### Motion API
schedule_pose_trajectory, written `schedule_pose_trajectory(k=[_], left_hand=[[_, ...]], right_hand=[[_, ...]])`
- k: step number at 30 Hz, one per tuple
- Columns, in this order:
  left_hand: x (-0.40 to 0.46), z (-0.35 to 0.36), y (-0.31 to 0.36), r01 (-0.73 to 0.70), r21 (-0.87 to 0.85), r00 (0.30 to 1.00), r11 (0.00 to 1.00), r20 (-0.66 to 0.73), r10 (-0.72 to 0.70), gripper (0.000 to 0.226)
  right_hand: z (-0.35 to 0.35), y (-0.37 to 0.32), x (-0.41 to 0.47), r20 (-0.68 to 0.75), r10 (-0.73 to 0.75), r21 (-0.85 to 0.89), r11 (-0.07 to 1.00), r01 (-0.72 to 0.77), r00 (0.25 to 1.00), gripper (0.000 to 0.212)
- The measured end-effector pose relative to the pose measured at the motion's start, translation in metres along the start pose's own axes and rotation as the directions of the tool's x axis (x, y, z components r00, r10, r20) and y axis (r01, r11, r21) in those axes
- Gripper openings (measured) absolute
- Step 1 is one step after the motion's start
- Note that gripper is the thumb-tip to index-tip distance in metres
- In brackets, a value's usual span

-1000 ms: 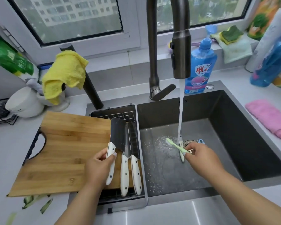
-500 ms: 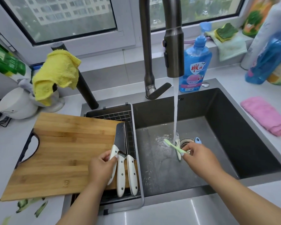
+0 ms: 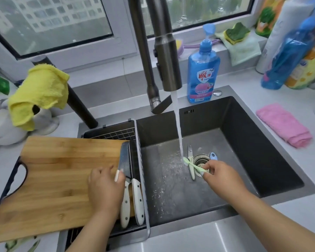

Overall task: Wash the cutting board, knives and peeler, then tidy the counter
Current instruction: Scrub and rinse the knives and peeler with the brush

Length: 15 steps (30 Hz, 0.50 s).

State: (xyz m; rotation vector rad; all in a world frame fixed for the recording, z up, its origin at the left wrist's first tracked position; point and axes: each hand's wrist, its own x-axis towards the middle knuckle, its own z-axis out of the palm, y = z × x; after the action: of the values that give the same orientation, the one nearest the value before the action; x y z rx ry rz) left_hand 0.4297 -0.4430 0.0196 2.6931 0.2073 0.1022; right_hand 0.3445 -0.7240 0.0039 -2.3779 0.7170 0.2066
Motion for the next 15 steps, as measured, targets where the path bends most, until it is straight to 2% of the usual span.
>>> schedule_pose_trajectory(k=[2, 3, 5, 7, 9, 12, 15], left_hand=[[-0.005, -0.006, 0.033, -0.107, -0.130, 0.993, 0.986, -0.065, 0.099, 0.025], [-0.009, -0.005, 0.053, -0.162, -0.187, 0.987, 0.969, -0.052, 0.155, 0.016], [-0.015, 0.008, 0.087, -0.210, -0.255, 0.969, 0.944, 0.076, 0.236, 0.007], [-0.017, 0.029, 0.115, -0.181, -0.270, 0.938, 0.946, 0.242, 0.249, 0.012], [-0.017, 0.055, 0.137, -0.104, -0.269, 0.902, 0.957, 0.380, 0.205, 0.018], [-0.011, 0.093, 0.155, 0.020, -0.272, 0.855, 0.962, 0.503, 0.125, 0.023], [-0.008, 0.130, 0.157, 0.062, -0.206, 0.813, 0.976, 0.578, 0.071, 0.021]], right_hand=[[-0.003, 0.006, 0.002, -0.001, 0.020, 0.003, 1.000, -0.020, 1.000, 0.004], [-0.005, 0.008, 0.003, 0.000, 0.033, 0.013, 0.999, -0.033, 0.999, 0.004], [-0.010, 0.014, 0.006, 0.003, 0.046, 0.039, 0.998, -0.046, 0.999, 0.005], [-0.014, 0.018, 0.008, -0.001, 0.050, 0.058, 0.997, -0.049, 0.999, 0.004], [-0.020, 0.023, 0.010, -0.008, 0.053, 0.066, 0.996, -0.052, 0.999, 0.004], [-0.026, 0.033, 0.017, -0.015, 0.064, 0.058, 0.996, -0.063, 0.998, 0.003], [-0.028, 0.043, 0.025, -0.027, 0.089, 0.073, 0.993, -0.087, 0.996, 0.008]])
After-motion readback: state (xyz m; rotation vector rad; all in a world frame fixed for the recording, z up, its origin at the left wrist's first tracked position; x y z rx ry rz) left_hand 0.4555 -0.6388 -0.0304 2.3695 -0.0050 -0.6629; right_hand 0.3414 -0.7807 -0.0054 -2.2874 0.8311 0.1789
